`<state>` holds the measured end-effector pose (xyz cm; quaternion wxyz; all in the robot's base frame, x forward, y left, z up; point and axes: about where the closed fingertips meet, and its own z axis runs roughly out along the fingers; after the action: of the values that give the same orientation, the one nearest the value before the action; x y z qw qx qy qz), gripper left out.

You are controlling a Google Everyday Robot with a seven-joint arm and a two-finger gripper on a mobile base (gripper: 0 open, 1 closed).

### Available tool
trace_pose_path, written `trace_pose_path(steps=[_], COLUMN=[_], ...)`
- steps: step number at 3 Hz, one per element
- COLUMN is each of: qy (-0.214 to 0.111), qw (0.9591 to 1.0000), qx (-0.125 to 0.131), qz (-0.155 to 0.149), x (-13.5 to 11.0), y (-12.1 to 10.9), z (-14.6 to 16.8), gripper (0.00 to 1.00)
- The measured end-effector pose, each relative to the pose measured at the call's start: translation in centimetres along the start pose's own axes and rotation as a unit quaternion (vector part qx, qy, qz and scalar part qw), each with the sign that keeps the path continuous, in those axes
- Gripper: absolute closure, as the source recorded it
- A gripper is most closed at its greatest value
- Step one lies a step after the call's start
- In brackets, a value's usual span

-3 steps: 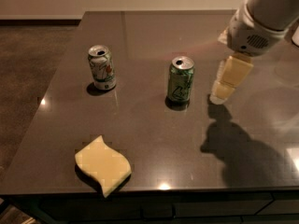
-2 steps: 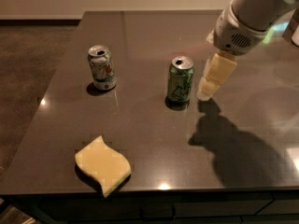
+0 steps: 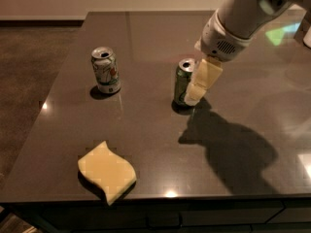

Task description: Move green can near sponge

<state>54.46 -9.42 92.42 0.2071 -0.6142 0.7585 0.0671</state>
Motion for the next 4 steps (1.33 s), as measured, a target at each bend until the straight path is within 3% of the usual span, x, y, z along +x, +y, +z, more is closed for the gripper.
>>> trace_pose_path(steps=[1,2,4], qy=[0.0,-0.001,-0.016], qw=[1.0,1.0,0.9996], qx=[-0.005,-0.006,-0.019], qz=[0.0,-0.005,-0.016], x=[-0.13,-0.24,-0.49], y=[-0.48,-0.77,-0.85], z=[1.64,2.35,1.37], gripper=[0.0,0.17,0.64])
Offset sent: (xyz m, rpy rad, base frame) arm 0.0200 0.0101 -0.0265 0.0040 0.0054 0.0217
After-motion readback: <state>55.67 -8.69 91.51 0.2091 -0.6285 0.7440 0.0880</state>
